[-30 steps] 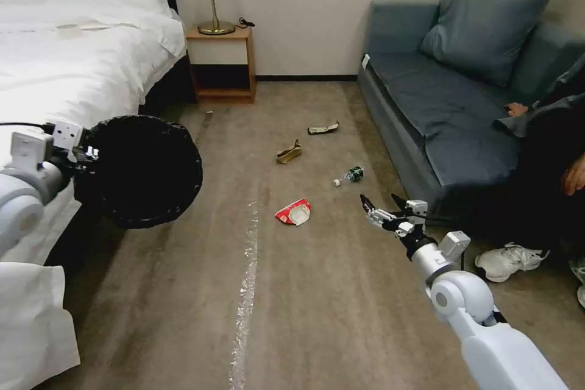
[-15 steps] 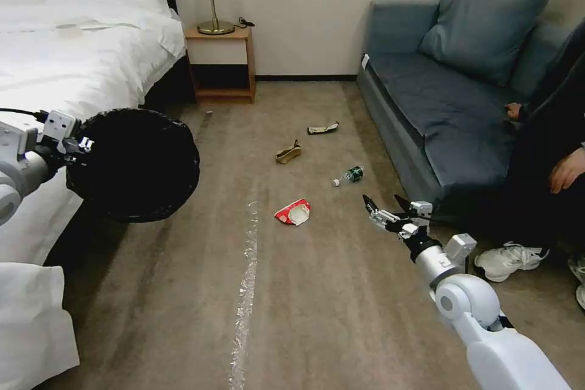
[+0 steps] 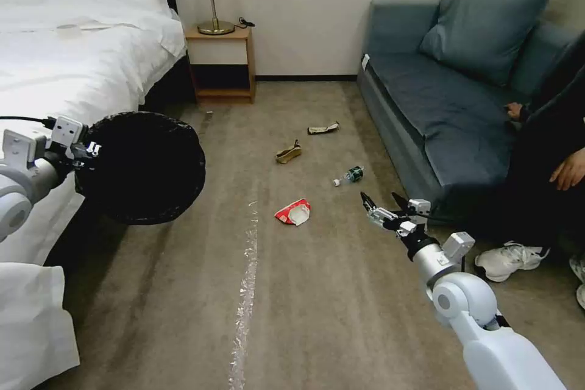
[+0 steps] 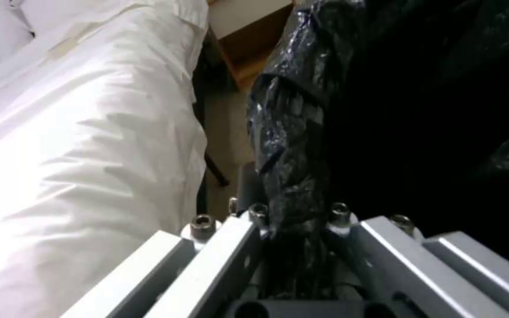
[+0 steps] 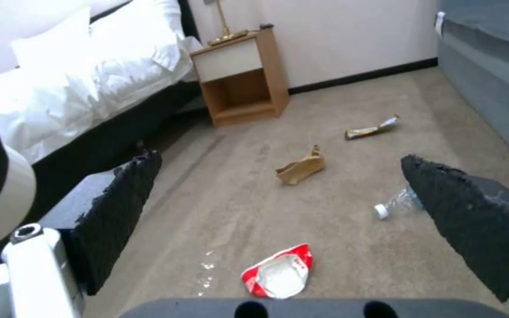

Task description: Pick up the trash bin, then pick up the garbage on the floor and place it into the trash bin.

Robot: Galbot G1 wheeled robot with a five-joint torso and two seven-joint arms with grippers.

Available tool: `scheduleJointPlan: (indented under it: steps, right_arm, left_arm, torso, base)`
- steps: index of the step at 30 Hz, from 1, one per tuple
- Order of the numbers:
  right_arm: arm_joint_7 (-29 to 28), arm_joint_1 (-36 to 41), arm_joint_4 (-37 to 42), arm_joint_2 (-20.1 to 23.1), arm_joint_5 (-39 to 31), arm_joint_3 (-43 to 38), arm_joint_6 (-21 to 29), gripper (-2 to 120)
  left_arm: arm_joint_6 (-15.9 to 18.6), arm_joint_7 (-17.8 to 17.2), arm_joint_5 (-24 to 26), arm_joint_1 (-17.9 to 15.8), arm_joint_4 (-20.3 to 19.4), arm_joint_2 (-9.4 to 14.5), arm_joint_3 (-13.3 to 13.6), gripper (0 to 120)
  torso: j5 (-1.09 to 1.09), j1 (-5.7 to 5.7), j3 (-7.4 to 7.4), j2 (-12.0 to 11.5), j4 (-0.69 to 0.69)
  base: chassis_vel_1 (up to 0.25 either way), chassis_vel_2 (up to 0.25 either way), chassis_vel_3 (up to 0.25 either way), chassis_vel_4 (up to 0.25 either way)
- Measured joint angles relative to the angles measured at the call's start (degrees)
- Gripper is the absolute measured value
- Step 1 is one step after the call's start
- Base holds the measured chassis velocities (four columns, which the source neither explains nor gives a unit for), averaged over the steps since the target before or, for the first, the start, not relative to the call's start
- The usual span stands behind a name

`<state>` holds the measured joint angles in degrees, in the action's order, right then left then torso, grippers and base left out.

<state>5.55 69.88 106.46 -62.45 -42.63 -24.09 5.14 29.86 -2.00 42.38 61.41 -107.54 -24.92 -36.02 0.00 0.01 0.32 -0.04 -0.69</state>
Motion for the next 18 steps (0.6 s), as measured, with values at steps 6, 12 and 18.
scheduleJointPlan:
  steps: [6, 12, 18]
  right_arm:
    - [0.4, 0.0, 0.2, -1.1, -0.1, 0.0, 0.0, 100]
    - [0.6, -0.2, 0.2, -1.4, -0.2, 0.1, 0.0, 100]
    - [1.0, -0.6, 0.1, -1.4, -0.5, 0.2, 0.0, 100]
  left_arm:
    - [-0.9, 0.0, -1.7, 0.2, 0.5, -2.1, 0.5, 1]
    - [-2.9, 0.4, -2.9, 0.2, 1.4, -3.4, 0.6, 1]
    - [-4.3, 0.7, -3.9, 0.1, 2.3, -4.6, 1.0, 1]
  torso:
    - [0.00, 0.00, 0.00, 0.0, 0.00]
    - [0.00, 0.00, 0.00, 0.0, 0.00]
    - [0.00, 0.00, 0.00, 0.0, 0.00]
  base:
    - [0.000, 0.000, 0.000, 0.000]
    - [0.000, 0.000, 0.000, 0.000]
    - [0.000, 0.000, 0.000, 0.000]
